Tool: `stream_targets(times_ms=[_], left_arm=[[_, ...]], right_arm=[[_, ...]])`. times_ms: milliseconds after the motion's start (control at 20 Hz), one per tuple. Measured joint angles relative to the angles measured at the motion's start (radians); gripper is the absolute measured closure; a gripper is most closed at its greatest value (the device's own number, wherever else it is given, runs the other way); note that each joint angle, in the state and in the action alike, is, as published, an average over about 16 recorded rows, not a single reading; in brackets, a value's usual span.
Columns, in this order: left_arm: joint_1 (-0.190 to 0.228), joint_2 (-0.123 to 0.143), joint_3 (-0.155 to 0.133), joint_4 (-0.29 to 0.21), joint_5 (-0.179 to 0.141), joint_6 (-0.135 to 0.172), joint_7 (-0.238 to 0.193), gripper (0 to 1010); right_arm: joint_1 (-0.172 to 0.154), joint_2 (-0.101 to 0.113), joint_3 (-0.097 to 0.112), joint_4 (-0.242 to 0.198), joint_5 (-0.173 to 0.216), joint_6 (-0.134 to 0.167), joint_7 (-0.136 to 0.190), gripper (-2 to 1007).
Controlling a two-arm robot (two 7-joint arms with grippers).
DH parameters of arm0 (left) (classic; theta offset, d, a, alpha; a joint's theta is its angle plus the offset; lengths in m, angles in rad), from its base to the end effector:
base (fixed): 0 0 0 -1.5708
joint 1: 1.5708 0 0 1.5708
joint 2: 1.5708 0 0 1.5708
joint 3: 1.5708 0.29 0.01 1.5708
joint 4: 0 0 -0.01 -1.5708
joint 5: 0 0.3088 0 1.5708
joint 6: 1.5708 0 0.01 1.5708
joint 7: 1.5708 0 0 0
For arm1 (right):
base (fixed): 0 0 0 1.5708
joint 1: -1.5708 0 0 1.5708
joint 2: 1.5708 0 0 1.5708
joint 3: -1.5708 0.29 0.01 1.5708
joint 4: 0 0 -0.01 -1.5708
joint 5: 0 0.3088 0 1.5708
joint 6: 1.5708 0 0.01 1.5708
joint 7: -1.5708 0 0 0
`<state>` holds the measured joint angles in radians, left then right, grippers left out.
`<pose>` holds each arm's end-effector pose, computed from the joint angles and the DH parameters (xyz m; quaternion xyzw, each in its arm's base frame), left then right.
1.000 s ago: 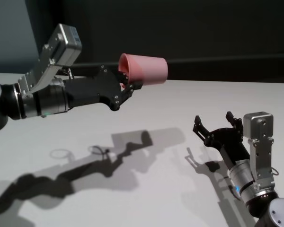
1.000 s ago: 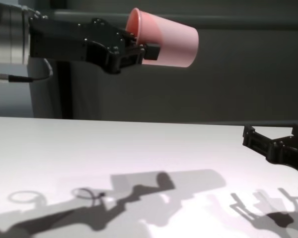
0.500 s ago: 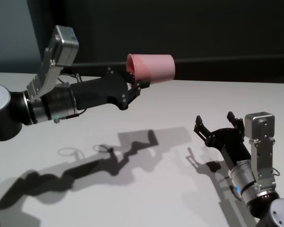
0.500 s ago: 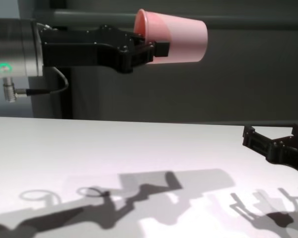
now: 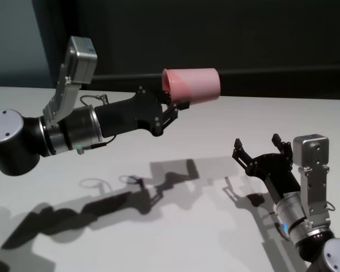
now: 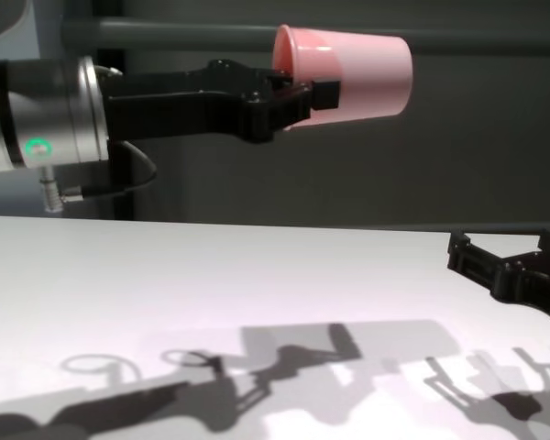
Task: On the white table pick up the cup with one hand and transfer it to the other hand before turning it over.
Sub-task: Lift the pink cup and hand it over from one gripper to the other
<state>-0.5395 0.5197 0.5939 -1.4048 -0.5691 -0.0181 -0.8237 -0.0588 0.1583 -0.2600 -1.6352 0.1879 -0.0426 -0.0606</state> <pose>0.4327 0.0183 -0.2019 0.0317 -0.0682 0.1691 0.9827 0.3002 0.0394 -0.3070 0.0183 0.0179 -0.6311 0.7753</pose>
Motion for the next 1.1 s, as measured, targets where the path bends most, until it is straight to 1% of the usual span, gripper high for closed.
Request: stream_targets(times_ms=[300,650,850,1100], left_arm=[[0.004,-0.008,0.005,0.014,-0.049,-0.018,-0.028,959],[0.009,-0.001,0.005,0.016,-0.103,-0.035,-0.056,959],[0.011,0.007,0.005,0.012,-0.124,-0.041,-0.066,959],[0.014,0.020,0.007,0.004,-0.138,-0.046,-0.071,959]], right_arm=[[0.000,0.000,0.000,0.000,0.000,0.000,0.000,3],[0.000,0.000,0.000,0.000,0.000,0.000,0.000,3],[0.000,0.000,0.000,0.000,0.000,0.000,0.000,3],[0.000,0.000,0.000,0.000,0.000,0.000,0.000,3]])
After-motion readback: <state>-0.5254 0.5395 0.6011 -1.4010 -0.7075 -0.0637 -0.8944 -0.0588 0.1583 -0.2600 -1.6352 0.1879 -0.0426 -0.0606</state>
